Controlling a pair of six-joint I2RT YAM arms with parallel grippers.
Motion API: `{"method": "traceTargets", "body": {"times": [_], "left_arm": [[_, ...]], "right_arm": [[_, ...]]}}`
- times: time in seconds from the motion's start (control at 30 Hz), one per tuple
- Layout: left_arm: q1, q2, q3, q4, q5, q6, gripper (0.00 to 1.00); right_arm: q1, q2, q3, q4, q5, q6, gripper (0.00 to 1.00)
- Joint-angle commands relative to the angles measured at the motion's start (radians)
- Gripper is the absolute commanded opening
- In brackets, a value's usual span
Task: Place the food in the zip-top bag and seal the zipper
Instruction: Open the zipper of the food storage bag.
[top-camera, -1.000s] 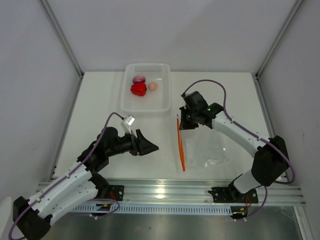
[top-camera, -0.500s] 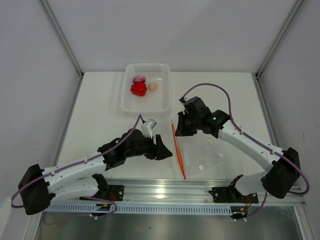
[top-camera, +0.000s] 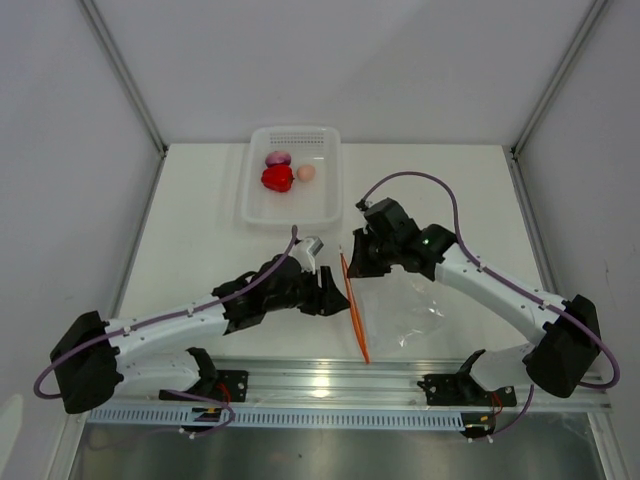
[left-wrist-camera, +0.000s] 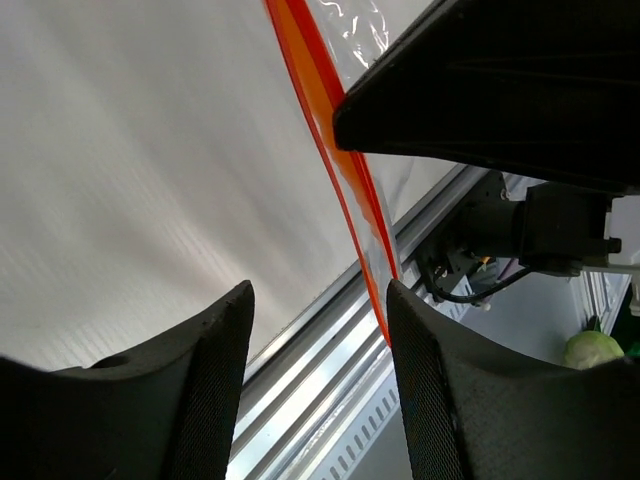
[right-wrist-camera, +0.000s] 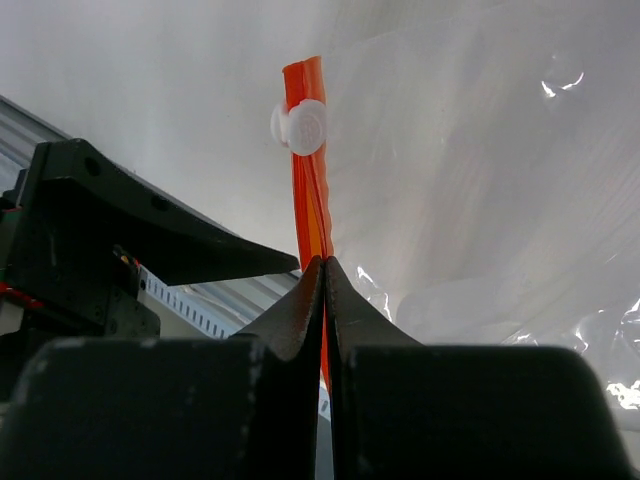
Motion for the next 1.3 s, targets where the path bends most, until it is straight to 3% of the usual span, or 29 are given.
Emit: {"method": "traceTargets", "body": {"times": [0.0, 0.33, 0.43, 0.53, 0.57, 0.73, 0.87, 1.03, 1.23, 1.27], "left_arm": [[-0.010, 0.035, 0.042, 0.036, -0.018, 0.030, 0.57], [-0.011, 0.090, 0.034, 0.103, -0.006, 0.022, 0.47], [-0.013, 0.105, 0.030, 0.118, 0.013, 0.014, 0.36], [-0.013, 0.113, 0.030, 0.115, 0.023, 0.017, 0.15], [-0.013, 0.105, 0.030, 0.109, 0.019, 0.017, 0.01], [-0.013, 0.050, 0.028, 0.050, -0.023, 0.011, 0.00], [-0.028, 0.015, 0.091, -0.099, -0.075, -0.030, 0.01], [-0.056, -0.022, 0.148, -0.182, -0.148, -0.056, 0.01], [-0.093, -0.023, 0.172, -0.199, -0.184, -0.068, 0.00], [-0.096, -0.020, 0.172, -0.198, -0.185, -0.072, 0.00]], "right_arm": [[0.008, -0.032, -0.005, 0.032, -0.007, 0.019, 0.00], [0.011, -0.063, -0.017, 0.040, -0.010, 0.037, 0.00], [0.011, -0.066, -0.025, 0.047, -0.009, 0.048, 0.00], [0.015, -0.072, -0.027, 0.046, 0.007, 0.054, 0.00], [0.022, -0.073, -0.028, 0.041, 0.013, 0.054, 0.00], [0.061, -0.078, -0.020, -0.042, 0.138, 0.056, 0.00], [0.114, -0.075, -0.028, -0.088, 0.249, 0.082, 0.02], [0.169, -0.072, -0.028, -0.094, 0.295, 0.113, 0.06], [0.204, -0.055, -0.022, -0.040, 0.274, 0.145, 0.17], [0.207, -0.055, -0.023, -0.020, 0.271, 0.148, 0.22]]}}
